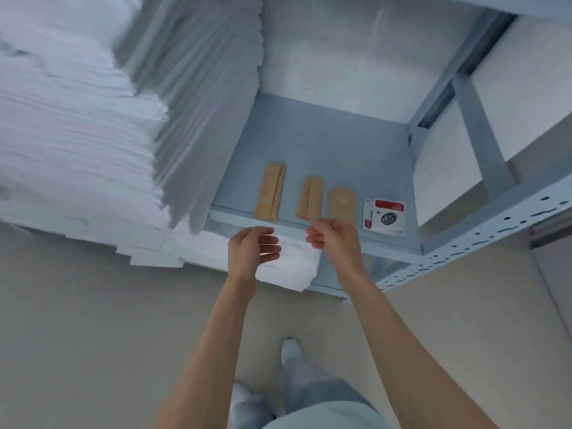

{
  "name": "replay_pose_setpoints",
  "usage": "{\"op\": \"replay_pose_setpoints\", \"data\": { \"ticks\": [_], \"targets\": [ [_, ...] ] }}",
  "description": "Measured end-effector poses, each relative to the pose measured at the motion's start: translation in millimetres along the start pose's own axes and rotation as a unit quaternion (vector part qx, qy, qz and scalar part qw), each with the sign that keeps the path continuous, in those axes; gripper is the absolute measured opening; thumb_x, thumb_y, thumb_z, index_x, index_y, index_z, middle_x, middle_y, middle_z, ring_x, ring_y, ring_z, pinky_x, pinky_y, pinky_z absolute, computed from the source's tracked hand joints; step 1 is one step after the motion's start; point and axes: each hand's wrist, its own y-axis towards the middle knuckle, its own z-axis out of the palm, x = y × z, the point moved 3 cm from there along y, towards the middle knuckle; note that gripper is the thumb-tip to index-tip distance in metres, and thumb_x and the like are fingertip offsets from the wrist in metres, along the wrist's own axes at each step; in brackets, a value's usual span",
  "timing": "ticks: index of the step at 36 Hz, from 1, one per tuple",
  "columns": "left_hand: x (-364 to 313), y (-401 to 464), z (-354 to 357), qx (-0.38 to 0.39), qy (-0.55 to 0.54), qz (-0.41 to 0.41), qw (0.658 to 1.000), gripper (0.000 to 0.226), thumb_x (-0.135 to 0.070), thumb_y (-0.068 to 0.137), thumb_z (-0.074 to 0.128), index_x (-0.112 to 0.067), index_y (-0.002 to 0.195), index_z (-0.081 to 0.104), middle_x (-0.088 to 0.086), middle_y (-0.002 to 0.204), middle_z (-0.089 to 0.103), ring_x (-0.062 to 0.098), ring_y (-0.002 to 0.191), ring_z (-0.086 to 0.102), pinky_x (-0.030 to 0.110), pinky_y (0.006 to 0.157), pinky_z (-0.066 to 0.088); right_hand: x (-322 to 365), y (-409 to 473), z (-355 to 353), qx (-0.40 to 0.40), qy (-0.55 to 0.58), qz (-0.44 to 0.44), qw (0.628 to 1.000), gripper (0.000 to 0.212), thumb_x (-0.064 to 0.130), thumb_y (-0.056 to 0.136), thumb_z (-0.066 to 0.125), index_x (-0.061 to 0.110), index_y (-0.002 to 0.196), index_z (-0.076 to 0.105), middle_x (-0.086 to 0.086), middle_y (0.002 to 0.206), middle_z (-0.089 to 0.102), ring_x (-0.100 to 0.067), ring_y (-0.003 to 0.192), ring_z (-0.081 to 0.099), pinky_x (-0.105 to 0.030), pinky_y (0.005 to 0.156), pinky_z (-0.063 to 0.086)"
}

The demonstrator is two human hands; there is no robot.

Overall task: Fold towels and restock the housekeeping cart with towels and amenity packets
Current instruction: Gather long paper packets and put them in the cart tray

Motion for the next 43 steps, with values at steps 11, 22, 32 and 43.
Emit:
{"op": "replay_pose_setpoints", "data": {
  "ticks": [11, 22, 32, 43],
  "targets": [
    [13, 86, 0, -0.045, 0.159, -0.029, 0.986, 0.023, -0.009, 0.091, 0.059, -0.002, 0.113, 0.064, 0.012, 0.094, 0.069, 0.026, 0.074, 0.07, 0.043, 0.085, 0.061, -29, 75, 20, -0.002, -0.066, 0.071, 0.995, 0.003, 0.015, 0.083, 0.062, 0.014, 0.082, 0.06, -0.004, 0.086, 0.066, -0.02, 0.083, 0.061, -0.036, 0.076, 0.05],
    [11, 159, 10, -0.082, 0.324, -0.042, 0.942, 0.045, -0.024, 0.088, 0.071, -0.006, 0.127, 0.056, 0.016, 0.112, 0.068, 0.032, 0.1, 0.068, 0.038, 0.091, 0.056, -39, 160, 38, 0.059, -0.277, 0.058, 0.957, 0.014, 0.015, 0.085, 0.062, 0.007, 0.091, 0.052, -0.007, 0.086, 0.052, -0.022, 0.077, 0.055, -0.032, 0.066, 0.046],
    [39, 232, 51, -0.073, 0.515, 0.076, 0.851, 0.071, -0.037, 0.084, 0.075, -0.002, 0.135, 0.04, 0.016, 0.137, 0.04, 0.032, 0.13, 0.037, 0.041, 0.108, 0.035, -68, 223, 73, 0.058, -0.503, -0.003, 0.862, 0.068, 0.037, 0.094, 0.059, -0.001, 0.143, 0.032, -0.022, 0.145, 0.032, -0.04, 0.132, 0.034, -0.044, 0.109, 0.036],
    [60, 252, 71, -0.075, 0.642, 0.134, 0.751, 0.054, -0.015, 0.082, 0.068, 0.0, 0.124, 0.04, 0.014, 0.125, 0.045, 0.031, 0.117, 0.044, 0.038, 0.092, 0.043, -92, 223, 74, -0.032, -0.636, -0.09, 0.766, 0.049, 0.021, 0.093, 0.058, 0.002, 0.133, 0.038, -0.017, 0.13, 0.045, -0.033, 0.109, 0.05, -0.035, 0.084, 0.045]
  ]
}}
